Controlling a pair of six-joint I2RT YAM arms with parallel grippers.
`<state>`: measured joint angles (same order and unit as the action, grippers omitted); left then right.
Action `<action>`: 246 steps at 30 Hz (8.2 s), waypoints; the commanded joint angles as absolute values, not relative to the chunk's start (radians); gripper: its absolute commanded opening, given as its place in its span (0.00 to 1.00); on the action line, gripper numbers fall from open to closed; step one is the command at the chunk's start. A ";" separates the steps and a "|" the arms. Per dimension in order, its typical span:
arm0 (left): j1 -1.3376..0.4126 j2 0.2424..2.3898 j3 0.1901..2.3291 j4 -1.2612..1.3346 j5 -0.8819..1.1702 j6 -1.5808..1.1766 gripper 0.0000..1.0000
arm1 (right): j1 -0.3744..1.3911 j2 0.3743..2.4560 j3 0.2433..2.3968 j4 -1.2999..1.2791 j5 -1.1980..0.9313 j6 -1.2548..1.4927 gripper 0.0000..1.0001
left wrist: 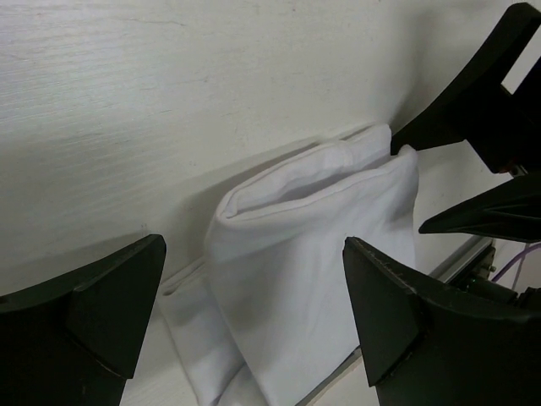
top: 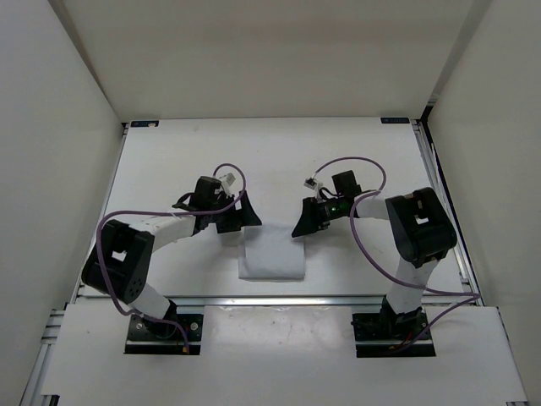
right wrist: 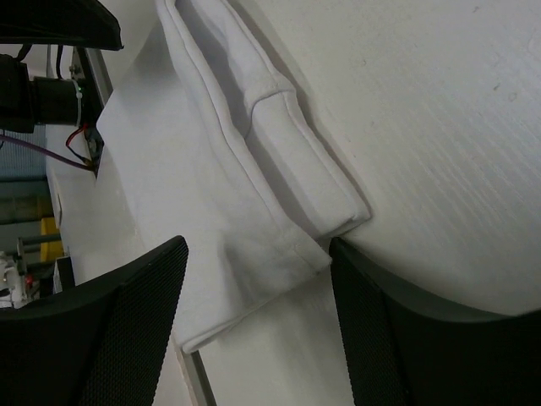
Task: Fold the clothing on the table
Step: Fold the skirt
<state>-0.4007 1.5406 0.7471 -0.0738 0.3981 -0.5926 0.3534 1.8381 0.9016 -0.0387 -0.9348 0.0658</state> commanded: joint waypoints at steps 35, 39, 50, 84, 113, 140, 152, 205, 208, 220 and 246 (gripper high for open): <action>-0.489 1.099 0.609 -0.099 0.413 -0.775 0.00 | 0.367 1.536 0.865 -0.328 -0.902 -0.302 0.00; -0.520 0.968 0.577 -0.170 0.382 -0.842 0.00 | 0.356 1.487 0.862 -0.385 -0.901 -0.368 0.00; -0.537 0.555 0.313 -0.343 0.325 -1.071 0.00 | 0.393 1.367 0.795 -0.434 -0.821 -0.479 0.00; -0.338 0.874 0.627 -0.370 0.414 -0.874 0.99 | 0.311 1.531 1.046 -0.271 -0.867 -0.223 0.65; -0.456 1.390 0.584 -0.271 0.512 -0.709 0.99 | 0.549 1.787 1.057 -0.555 -1.049 -0.653 0.00; -0.428 1.545 0.707 -0.161 0.535 -0.782 0.99 | 0.629 2.250 1.628 -1.341 -1.213 -1.127 0.00; -0.433 1.559 0.724 -0.161 0.520 -0.779 0.98 | 0.508 2.554 1.776 -1.336 -1.229 -0.878 0.00; -0.506 1.568 1.069 -0.315 0.187 -0.502 0.99 | 0.324 1.964 1.428 -0.960 -0.861 -0.552 0.03; -0.503 1.496 1.135 -0.493 0.002 -0.471 0.99 | 0.298 1.844 1.436 -0.867 -0.706 -0.431 0.12; -0.332 1.283 1.072 -0.861 -0.042 -0.449 0.99 | 0.250 1.526 1.286 -0.801 -0.456 -0.344 0.99; -0.232 1.083 1.052 -0.916 0.011 -0.342 0.99 | 0.374 1.299 1.029 -0.681 -0.141 -0.382 0.99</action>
<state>-0.2379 1.1015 1.0183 -0.9131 0.0059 -0.3634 0.3725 1.3254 1.0313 -0.7208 -0.1524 -0.4118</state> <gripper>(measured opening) 0.984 0.994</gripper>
